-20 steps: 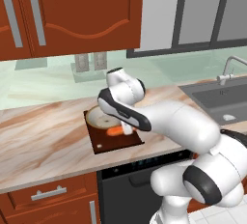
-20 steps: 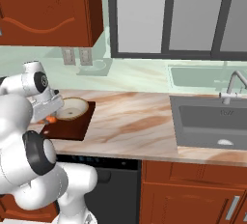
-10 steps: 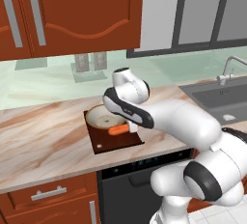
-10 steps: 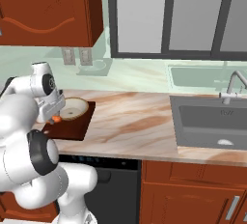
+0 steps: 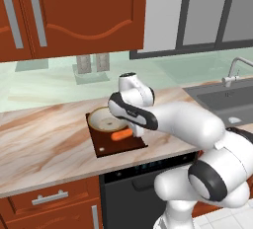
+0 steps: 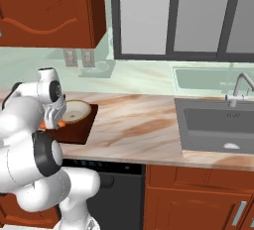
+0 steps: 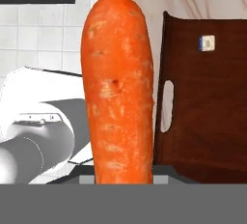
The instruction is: Place the two vegetables and bowl onto the tray for setting up a vegetable dip station.
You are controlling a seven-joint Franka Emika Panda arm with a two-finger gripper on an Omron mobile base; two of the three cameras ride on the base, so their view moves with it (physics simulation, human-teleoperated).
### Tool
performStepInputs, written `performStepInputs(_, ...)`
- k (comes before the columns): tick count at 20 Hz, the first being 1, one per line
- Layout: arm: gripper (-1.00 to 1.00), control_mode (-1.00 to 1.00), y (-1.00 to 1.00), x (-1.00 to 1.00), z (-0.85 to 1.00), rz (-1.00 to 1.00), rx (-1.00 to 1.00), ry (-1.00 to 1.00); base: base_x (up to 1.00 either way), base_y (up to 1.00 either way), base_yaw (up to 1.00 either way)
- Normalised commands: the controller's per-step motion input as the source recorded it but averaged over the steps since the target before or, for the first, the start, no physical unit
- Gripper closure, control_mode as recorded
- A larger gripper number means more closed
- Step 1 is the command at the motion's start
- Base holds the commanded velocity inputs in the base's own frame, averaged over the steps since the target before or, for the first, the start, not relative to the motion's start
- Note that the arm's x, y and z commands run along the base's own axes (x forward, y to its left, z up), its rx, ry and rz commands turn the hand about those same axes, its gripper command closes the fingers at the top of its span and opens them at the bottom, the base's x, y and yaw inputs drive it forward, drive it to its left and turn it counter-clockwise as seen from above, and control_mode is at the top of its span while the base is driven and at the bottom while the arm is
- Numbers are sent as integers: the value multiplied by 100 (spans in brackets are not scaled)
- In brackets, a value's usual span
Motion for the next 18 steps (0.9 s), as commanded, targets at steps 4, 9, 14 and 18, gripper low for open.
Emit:
performStepInputs(4,100,-100,5,14,-17,8,4,0,0,0,0)
performStepInputs(9,100,-100,0,13,-15,1,3,0,0,0,0)
performStepInputs(14,100,-100,0,15,-10,0,2,0,0,0,0)
performStepInputs(18,100,-100,0,12,-8,0,2,0,0,0,0)
